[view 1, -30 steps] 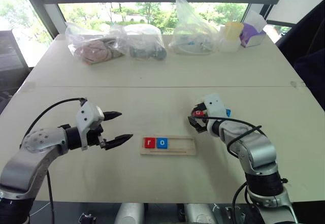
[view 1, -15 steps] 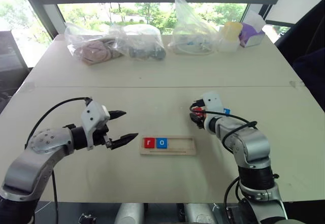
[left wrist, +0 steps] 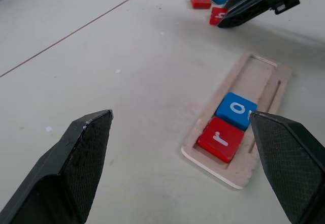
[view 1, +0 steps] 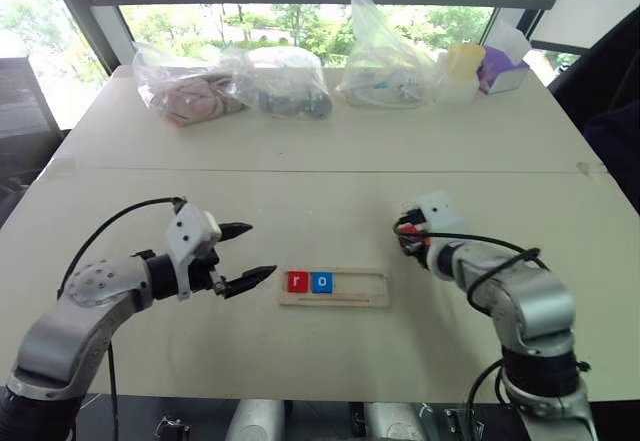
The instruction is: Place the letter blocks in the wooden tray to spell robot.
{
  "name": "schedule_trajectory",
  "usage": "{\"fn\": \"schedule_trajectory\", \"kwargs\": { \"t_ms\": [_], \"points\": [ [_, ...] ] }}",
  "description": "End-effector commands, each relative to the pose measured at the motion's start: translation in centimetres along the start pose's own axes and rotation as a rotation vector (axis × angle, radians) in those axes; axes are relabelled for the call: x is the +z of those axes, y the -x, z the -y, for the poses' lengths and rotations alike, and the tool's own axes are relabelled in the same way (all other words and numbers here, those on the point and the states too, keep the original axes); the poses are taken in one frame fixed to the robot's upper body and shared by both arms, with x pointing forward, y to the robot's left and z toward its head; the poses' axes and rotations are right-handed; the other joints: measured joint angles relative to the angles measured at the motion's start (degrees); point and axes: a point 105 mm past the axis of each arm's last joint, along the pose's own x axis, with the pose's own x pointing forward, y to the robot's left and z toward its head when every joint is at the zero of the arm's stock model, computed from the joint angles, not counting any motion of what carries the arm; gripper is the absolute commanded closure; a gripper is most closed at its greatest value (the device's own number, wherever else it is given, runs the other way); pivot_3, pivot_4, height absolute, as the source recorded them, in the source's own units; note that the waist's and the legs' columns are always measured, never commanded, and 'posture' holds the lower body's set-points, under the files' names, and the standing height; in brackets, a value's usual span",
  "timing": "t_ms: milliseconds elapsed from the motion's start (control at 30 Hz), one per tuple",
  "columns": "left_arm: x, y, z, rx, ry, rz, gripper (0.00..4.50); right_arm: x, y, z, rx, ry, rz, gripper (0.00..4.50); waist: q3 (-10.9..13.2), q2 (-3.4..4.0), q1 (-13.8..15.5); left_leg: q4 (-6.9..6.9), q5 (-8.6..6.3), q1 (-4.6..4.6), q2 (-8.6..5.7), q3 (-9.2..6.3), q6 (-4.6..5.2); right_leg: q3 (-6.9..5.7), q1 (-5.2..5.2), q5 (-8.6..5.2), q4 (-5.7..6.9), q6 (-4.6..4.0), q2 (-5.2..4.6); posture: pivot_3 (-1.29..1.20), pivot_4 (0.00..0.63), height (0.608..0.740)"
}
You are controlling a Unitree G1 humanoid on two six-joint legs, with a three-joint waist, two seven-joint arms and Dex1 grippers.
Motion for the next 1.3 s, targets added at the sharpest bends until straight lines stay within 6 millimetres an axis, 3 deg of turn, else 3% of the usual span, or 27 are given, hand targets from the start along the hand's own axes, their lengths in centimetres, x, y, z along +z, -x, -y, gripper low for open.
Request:
{"fn": "schedule_trajectory", "kwargs": {
  "t_ms": [33, 233, 467, 500, 633, 667, 733, 933, 1033, 1167, 1300],
  "points": [
    [0.4, -0.1, 0.0, -0.032, -0.037, 0.017, 0.00, -0.5, 2.2, 0.6, -0.018, -0.019, 0.029, 3.36, 0.00, 0.00, -0.02, 0.00, 0.00, 0.00, 0.01, -0.01, 0.00, 0.00, 0.00, 0.00, 0.00, 0.00, 0.01, 0.00, 0.150, 0.740],
    [0.3, -1.0, -0.6, -0.049, -0.054, 0.033, 0.00, -2.7, 3.6, 0.8, -0.026, -0.052, 0.007, 3.36, 0.00, 0.00, -0.18, 0.01, 0.00, 0.02, 0.04, 0.03, 0.00, 0.01, -0.01, -0.13, -0.01, 0.20, 0.01, 0.00, 0.150, 0.740],
    [-0.1, -1.5, -0.7, -0.066, -0.064, 0.037, 0.00, -3.6, 4.2, 0.4, -0.028, -0.089, 0.013, 3.36, 0.01, -0.01, -0.09, -0.03, 0.00, -0.01, 0.04, 0.02, 0.00, 0.02, -0.02, -0.09, -0.04, 0.14, 0.01, 0.00, 0.150, 0.740],
    [-0.1, -1.5, -0.7, -0.068, -0.064, 0.037, 0.00, -3.6, 4.2, 0.2, -0.018, -0.084, 0.012, 2.29, 0.01, -0.01, -0.09, -0.04, 0.00, -0.01, 0.04, 0.03, 0.00, 0.02, -0.03, -0.04, -0.04, 0.05, 0.00, 0.00, 0.150, 0.740],
    [-0.3, -1.4, -0.7, -0.069, -0.066, 0.033, 0.00, -2.6, 4.5, -0.5, 0.093, 0.008, 0.014, 0.24, 0.02, 0.01, -0.19, -0.04, 0.00, -0.02, 0.04, 0.04, 0.00, 0.03, -0.04, -0.07, -0.06, 0.11, 0.00, 0.00, 0.150, 0.740],
    [-0.4, -1.3, -0.8, -0.067, -0.067, 0.030, 0.00, -1.8, 4.8, -1.0, 0.170, 0.092, 0.011, 0.06, 0.07, 0.06, -0.24, -0.02, 0.00, -0.01, 0.04, 0.04, 0.00, 0.03, -0.03, -0.14, -0.07, 0.22, -0.01, 0.00, 0.150, 0.740],
    [-0.4, -1.2, -0.9, -0.065, -0.069, 0.028, 0.00, -0.9, 5.3, -1.0, 0.269, 0.202, -0.003, 0.06, 0.13, 0.10, -0.29, 0.03, 0.00, -0.02, 0.03, 0.14, 0.00, 0.04, -0.03, -0.14, -0.12, 0.23, -0.08, 0.00, 0.150, 0.740],
    [-0.4, -1.1, -1.5, -0.040, -0.088, 0.030, 0.00, 2.5, 4.8, 2.2, 0.518, 0.633, 0.142, 0.06, 0.22, -0.03, -0.02, -0.10, -0.02, -0.03, 0.06, 0.26, 0.03, -0.22, 0.20, -0.13, -0.63, 0.26, -0.03, 0.00, 0.150, 0.740],
    [-0.4, -0.6, -1.5, -0.029, -0.089, 0.032, 0.00, 2.6, 4.4, 3.0, 0.625, 0.771, 0.154, 0.06, 0.22, -0.06, -0.05, -0.32, -0.06, -0.02, 0.05, 0.46, 0.09, -0.14, 0.18, 0.10, -0.79, 0.21, -0.03, 0.00, 0.150, 0.740],
    [-0.5, 0.2, -1.2, 0.018, -0.093, 0.024, 0.00, 1.3, 2.7, 4.7, 0.794, 0.952, 0.098, 0.06, 0.29, -0.08, -0.35, -0.66, -0.06, 0.08, 0.12, 0.69, 0.10, 0.09, 0.02, 0.21, -0.81, 0.44, -0.03, 0.00, 0.150, 0.740],
    [-0.4, 1.0, -0.5, 0.039, -0.083, 0.017, 0.00, 0.4, 2.0, 5.5, 0.869, 1.019, 0.055, 0.06, 0.30, -0.08, -0.09, -0.62, -0.06, 0.12, 0.12, 0.72, 0.09, 0.14, 0.04, 0.21, -0.81, 0.39, -0.05, 0.00, 0.150, 0.740]
  ]
}}
